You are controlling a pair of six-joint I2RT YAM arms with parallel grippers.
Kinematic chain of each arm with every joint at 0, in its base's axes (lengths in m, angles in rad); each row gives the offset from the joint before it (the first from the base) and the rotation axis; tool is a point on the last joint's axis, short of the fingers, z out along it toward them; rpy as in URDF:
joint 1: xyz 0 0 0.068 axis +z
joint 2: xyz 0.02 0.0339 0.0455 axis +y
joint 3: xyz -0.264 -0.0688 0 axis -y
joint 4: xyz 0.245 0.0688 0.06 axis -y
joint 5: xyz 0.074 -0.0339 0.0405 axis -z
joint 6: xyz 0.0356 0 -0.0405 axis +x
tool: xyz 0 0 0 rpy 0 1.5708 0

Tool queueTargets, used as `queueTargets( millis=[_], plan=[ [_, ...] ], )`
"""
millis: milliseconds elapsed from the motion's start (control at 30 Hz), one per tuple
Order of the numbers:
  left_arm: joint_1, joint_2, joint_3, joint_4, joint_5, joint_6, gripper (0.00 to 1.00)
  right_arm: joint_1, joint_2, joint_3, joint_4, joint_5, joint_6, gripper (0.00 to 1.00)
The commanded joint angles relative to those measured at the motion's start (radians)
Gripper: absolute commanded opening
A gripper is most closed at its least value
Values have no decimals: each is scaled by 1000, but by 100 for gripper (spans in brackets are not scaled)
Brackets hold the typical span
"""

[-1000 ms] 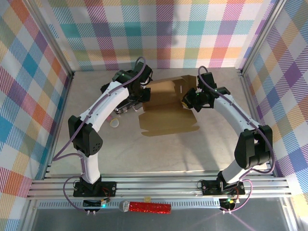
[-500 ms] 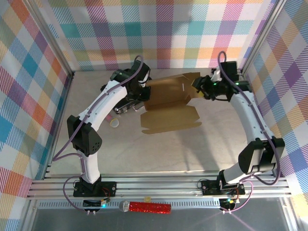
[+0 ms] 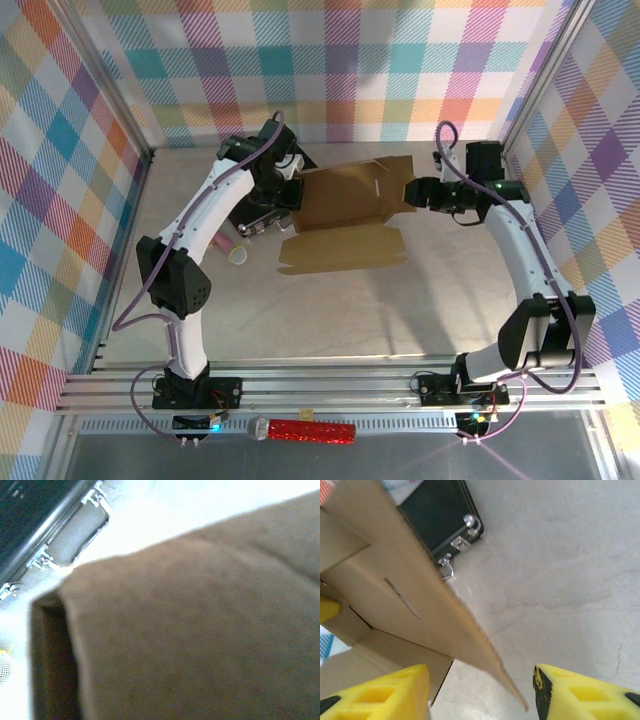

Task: Fold the paper box

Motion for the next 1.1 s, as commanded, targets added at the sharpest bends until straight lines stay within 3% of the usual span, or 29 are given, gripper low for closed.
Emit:
queueTargets(
  millis=[0, 133, 333, 467, 633, 733, 767, 900, 1067],
  plan=[
    [12, 21, 46, -58, 49, 49, 0, 5, 20, 19, 70, -90, -112, 58],
    [12, 30, 51, -53, 58, 48, 0, 6, 75, 81, 51, -109, -122, 54],
    [13, 46, 76, -53, 67, 36, 0, 18, 128, 115, 18, -58, -113, 30],
    [12, 49, 78, -46, 84, 22, 0, 53, 120, 115, 13, 33, -89, 20],
    [12, 51, 74, -41, 91, 11, 0, 127, 80, 100, 27, 235, -37, 8],
    [12, 54, 75, -41, 86, 1, 0, 209, 55, 102, 7, 451, -16, 0],
    [13, 56, 77, -41, 85, -5, 0, 248, 51, 107, -15, 563, -1, 3],
    [13, 67, 96, -53, 77, -27, 0, 414, 35, 102, -74, 904, 29, 0],
    [12, 77, 114, -62, 77, -35, 0, 585, 35, 92, -78, 1101, -3, 0]
  ],
)
